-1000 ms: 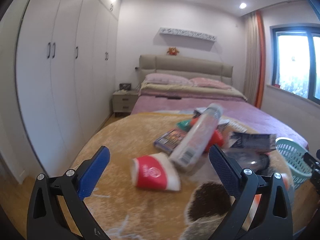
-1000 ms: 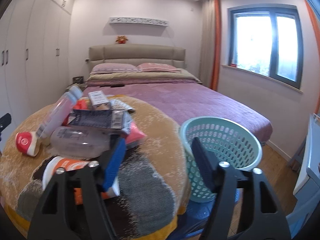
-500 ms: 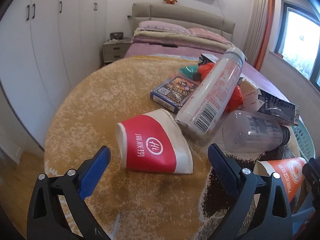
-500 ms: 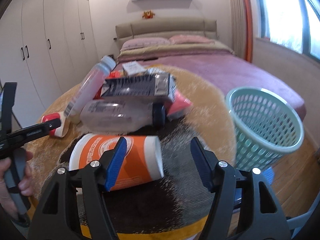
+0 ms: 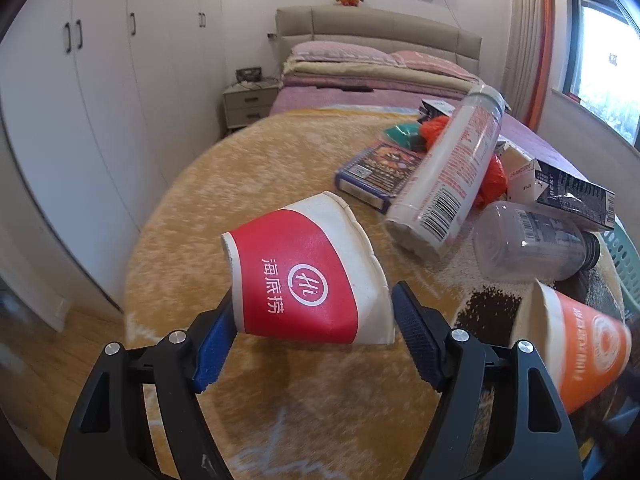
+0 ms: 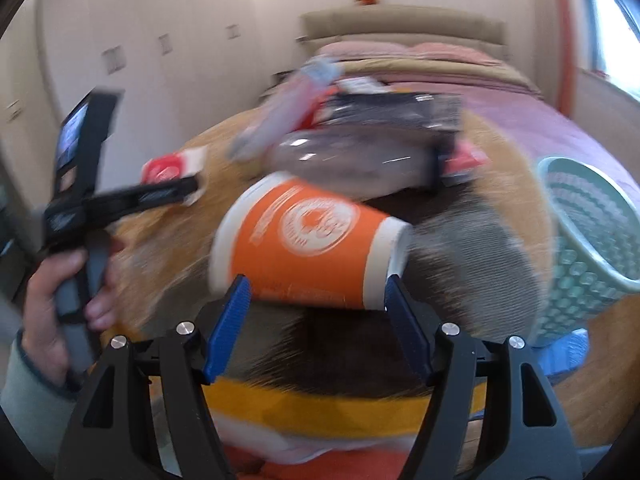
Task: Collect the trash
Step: 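Grasp the orange paper cup with the right gripper while the left gripper approaches the red-and-white cup, then grasp the red-and-white paper cup with the left gripper while the right gripper holds the orange cup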
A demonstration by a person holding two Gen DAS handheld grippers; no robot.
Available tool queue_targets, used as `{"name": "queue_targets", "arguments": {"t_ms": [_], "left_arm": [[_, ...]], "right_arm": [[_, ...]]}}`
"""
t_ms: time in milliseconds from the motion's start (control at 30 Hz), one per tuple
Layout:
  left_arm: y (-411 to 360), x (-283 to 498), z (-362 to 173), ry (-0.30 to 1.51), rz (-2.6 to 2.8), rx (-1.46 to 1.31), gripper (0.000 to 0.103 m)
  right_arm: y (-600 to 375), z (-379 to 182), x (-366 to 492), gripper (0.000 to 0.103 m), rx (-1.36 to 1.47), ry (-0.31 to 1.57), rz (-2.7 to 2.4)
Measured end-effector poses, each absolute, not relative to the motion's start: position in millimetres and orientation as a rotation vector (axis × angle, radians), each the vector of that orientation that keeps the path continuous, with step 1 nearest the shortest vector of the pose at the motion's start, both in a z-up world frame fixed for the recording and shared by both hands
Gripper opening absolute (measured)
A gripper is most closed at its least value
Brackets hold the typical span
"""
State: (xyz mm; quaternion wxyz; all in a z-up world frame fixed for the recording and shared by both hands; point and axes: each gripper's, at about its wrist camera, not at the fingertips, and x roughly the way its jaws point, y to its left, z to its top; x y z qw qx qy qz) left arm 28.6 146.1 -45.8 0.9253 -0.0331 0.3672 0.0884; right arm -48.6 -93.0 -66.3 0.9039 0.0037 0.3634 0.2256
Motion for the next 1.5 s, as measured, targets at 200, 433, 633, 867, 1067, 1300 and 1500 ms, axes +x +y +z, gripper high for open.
{"name": "queue_targets", "arguments": {"t_ms": [200, 433, 633, 867, 1067, 1300, 1500], "left_arm": [[159.7, 13.6, -33.8, 0.719, 0.203, -0.090, 0.073], [155.0, 4.4, -29.6, 0.704, 0.178, -0.094, 0.073], [145.2, 2.4, -25.2, 0.685, 0.146, -0.087, 0.073], [134.5, -3.1, -21.3, 0.651, 0.119, -0.073, 0.073], [131.5, -7.8, -16.8, 0.614, 0.105, -0.060, 0.073], [160.4, -19.5, -27.9, 0.700, 0.068, -0.094, 0.081], [176.4, -11.6, -45.6, 0.792, -0.036, -0.211, 0.088]], "right_arm": [[-85.0, -63.5, -67.2, 0.066, -0.090, 0.718, 0.515], [-93.1, -60.9, -37.9, 0.080, -0.125, 0.683, 0.505], [-83.1, -73.6, -16.0, 0.080, -0.092, 0.733, 0.587], [-76.7, -77.6, 0.5, 0.080, -0.058, 0.786, 0.684], [-65.6, -79.9, 8.8, 0.074, -0.062, 0.817, 0.720], [-70.1, -78.0, 0.4, 0.064, -0.023, 0.810, 0.733], [-61.0, -82.8, -0.6, 0.065, -0.005, 0.868, 0.755]]}}
